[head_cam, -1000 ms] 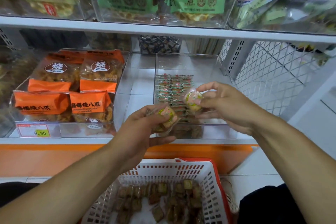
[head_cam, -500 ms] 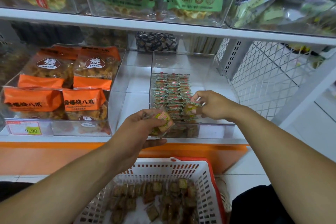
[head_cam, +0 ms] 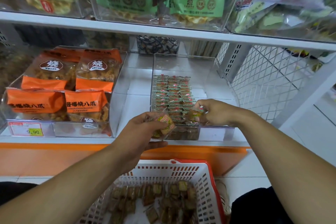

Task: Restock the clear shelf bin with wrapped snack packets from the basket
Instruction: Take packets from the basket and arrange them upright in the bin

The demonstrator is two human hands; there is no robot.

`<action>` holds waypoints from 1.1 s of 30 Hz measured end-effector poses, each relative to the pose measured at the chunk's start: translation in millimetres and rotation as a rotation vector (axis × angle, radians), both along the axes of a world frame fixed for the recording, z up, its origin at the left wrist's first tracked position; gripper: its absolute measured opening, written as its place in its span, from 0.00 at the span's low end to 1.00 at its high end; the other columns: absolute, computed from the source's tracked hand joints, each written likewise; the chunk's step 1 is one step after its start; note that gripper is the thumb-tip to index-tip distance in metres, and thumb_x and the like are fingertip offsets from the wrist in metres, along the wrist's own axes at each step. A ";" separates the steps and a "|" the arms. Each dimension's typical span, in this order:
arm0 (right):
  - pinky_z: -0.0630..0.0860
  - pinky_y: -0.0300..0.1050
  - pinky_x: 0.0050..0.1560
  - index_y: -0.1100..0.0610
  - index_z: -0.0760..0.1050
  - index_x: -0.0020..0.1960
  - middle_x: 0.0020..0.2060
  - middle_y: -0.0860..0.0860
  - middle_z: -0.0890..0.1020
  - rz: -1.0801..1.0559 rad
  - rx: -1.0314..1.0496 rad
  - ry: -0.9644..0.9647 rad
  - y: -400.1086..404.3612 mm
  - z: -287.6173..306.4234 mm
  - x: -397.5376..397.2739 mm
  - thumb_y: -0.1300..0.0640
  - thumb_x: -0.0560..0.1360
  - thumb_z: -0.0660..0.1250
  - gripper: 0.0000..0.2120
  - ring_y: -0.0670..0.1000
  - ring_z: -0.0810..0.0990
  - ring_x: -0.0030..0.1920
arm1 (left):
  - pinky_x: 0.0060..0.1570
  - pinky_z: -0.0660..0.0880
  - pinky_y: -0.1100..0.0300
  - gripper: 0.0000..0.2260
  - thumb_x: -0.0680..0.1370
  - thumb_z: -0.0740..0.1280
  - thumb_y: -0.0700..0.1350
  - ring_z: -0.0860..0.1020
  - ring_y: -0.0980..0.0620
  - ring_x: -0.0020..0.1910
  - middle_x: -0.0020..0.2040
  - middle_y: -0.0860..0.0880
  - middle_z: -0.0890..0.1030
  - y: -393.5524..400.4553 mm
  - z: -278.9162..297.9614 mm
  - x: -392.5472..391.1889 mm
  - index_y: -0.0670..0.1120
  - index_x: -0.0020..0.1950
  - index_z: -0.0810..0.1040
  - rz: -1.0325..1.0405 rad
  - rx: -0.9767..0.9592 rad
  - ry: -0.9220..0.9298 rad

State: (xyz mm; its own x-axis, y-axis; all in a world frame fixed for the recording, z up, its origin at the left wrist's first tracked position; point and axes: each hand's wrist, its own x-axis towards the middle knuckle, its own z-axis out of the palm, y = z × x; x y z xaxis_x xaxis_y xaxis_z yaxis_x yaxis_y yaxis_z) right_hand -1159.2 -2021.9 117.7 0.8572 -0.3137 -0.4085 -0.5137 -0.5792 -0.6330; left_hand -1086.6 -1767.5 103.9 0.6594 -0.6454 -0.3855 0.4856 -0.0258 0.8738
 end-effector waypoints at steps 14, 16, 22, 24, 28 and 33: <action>0.82 0.54 0.55 0.51 0.74 0.60 0.53 0.57 0.83 -0.100 -0.013 -0.004 0.4 -11.4 6.1 0.63 0.77 0.70 0.14 0.57 0.84 0.53 | 0.41 0.82 0.55 0.10 0.77 0.72 0.39 0.84 0.43 0.53 0.56 0.42 0.84 -2.5 4.2 -5.2 0.46 0.58 0.83 -0.014 0.021 -0.022; 0.80 0.51 0.57 0.52 0.71 0.68 0.56 0.55 0.83 -0.071 -0.058 0.007 1.9 -11.2 8.9 0.58 0.80 0.68 0.18 0.55 0.83 0.54 | 0.43 0.83 0.54 0.10 0.78 0.72 0.39 0.84 0.43 0.53 0.56 0.42 0.84 -2.2 4.3 -5.9 0.47 0.58 0.83 -0.019 0.024 -0.023; 0.77 0.46 0.49 0.52 0.68 0.68 0.56 0.55 0.82 -0.033 -0.183 0.029 1.1 -15.0 13.4 0.52 0.81 0.67 0.17 0.54 0.81 0.53 | 0.42 0.82 0.54 0.09 0.77 0.72 0.38 0.84 0.42 0.53 0.52 0.43 0.86 -2.7 3.4 -5.6 0.46 0.56 0.84 -0.019 0.018 -0.015; 0.76 0.43 0.49 0.52 0.69 0.71 0.61 0.56 0.80 -0.019 -0.205 0.018 1.0 -15.7 14.3 0.55 0.80 0.68 0.21 0.53 0.81 0.53 | 0.42 0.82 0.54 0.09 0.77 0.73 0.38 0.84 0.43 0.52 0.51 0.43 0.87 -3.2 2.8 -4.6 0.46 0.56 0.84 -0.018 0.018 -0.016; 0.74 0.38 0.43 0.52 0.73 0.71 0.58 0.55 0.82 -0.015 -0.238 0.004 4.5 -13.7 16.2 0.53 0.77 0.73 0.24 0.47 0.81 0.46 | 0.42 0.82 0.55 0.09 0.77 0.73 0.38 0.84 0.44 0.52 0.49 0.46 0.87 -3.0 2.2 -4.2 0.46 0.56 0.84 -0.019 0.016 -0.021; 0.74 0.40 0.37 0.48 0.71 0.55 0.45 0.53 0.85 -0.077 -0.054 0.095 3.6 -0.3 9.9 0.37 0.76 0.69 0.18 0.49 0.82 0.39 | 0.43 0.82 0.55 0.09 0.77 0.73 0.39 0.84 0.43 0.53 0.52 0.44 0.86 -1.4 3.0 -3.0 0.46 0.57 0.83 -0.033 0.019 -0.029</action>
